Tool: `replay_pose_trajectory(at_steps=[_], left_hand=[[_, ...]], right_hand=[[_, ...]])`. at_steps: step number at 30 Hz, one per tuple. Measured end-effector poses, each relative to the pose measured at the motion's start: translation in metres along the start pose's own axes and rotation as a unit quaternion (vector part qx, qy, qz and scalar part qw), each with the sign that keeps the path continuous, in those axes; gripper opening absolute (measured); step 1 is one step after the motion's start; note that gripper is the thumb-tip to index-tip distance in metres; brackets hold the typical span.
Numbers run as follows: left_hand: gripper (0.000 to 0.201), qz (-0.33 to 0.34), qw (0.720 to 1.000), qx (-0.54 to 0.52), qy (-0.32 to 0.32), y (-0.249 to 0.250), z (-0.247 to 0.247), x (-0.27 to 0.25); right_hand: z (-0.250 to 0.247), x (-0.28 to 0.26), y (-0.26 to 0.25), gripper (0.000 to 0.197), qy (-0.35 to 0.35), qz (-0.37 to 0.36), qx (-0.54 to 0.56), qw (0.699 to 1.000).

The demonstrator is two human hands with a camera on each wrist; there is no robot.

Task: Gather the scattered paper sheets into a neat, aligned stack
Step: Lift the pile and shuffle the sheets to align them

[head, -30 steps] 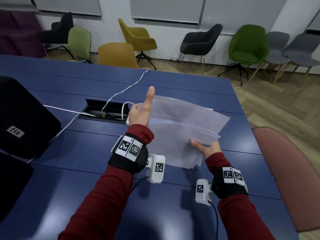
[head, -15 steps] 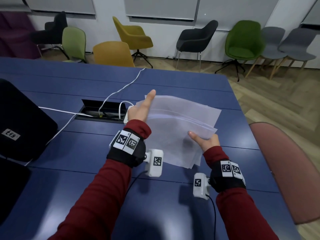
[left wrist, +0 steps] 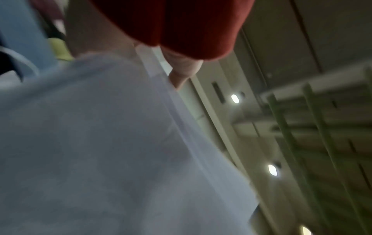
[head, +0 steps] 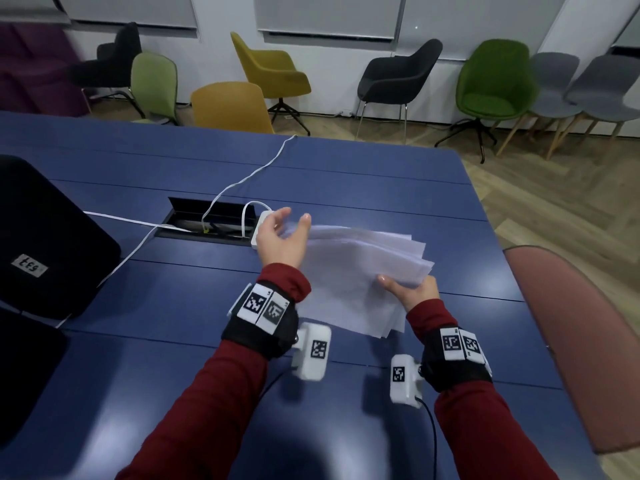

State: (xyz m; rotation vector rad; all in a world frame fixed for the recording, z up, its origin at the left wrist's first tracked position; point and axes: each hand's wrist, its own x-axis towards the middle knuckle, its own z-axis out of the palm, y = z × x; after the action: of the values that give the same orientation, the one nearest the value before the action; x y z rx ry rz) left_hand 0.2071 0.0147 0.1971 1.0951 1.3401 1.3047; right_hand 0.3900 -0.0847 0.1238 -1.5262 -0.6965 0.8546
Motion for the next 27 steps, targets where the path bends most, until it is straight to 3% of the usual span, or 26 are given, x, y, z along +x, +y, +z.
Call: replay_pose_trajectory(at_steps=[3, 5, 8, 11, 14, 17, 22, 27], left_hand=[[0.035, 0.05, 0.993, 0.039, -0.1, -0.004, -0.005, -0.002], [0.04, 0.056, 0.989, 0.061, -0.122, -0.011, -0.018, 0.007], [0.062, -0.027, 0.987, 0.101, -0.118, -0.034, -0.045, 0.032], [0.059, -0.078, 0.959, 0.227, -0.153, -0.068, -0.067, 0.04], [0.045, -0.047, 0.944, 0.262, -0.195, -0.091, -0.071, 0.037], [0.021, -0.015, 0.962, 0.209, -0.173, -0.094, -0.065, 0.037], [0.024, 0.002, 0.971, 0.148, -0.187, -0.076, -0.062, 0.039], [0.017, 0.109, 0.986, 0.082, -0.095, -0.059, -0.062, 0.035]], right_hand=[[-0.002, 0.0, 0.003, 0.023, 0.029, -0.002, 0.007, 1.0], [-0.005, -0.001, 0.004, 0.02, 0.04, -0.011, -0.003, 0.999], [-0.013, -0.002, 0.005, 0.025, 0.065, -0.023, -0.012, 0.998], [-0.021, -0.006, 0.008, 0.023, 0.066, -0.026, -0.014, 0.997], [-0.026, -0.008, 0.011, 0.023, 0.033, -0.019, -0.027, 0.999], [-0.03, -0.009, 0.012, 0.021, 0.031, -0.015, -0.027, 0.999], [-0.039, -0.008, 0.016, 0.022, 0.016, -0.028, -0.028, 0.999], [-0.036, -0.003, 0.021, 0.013, 0.066, -0.053, -0.051, 0.995]])
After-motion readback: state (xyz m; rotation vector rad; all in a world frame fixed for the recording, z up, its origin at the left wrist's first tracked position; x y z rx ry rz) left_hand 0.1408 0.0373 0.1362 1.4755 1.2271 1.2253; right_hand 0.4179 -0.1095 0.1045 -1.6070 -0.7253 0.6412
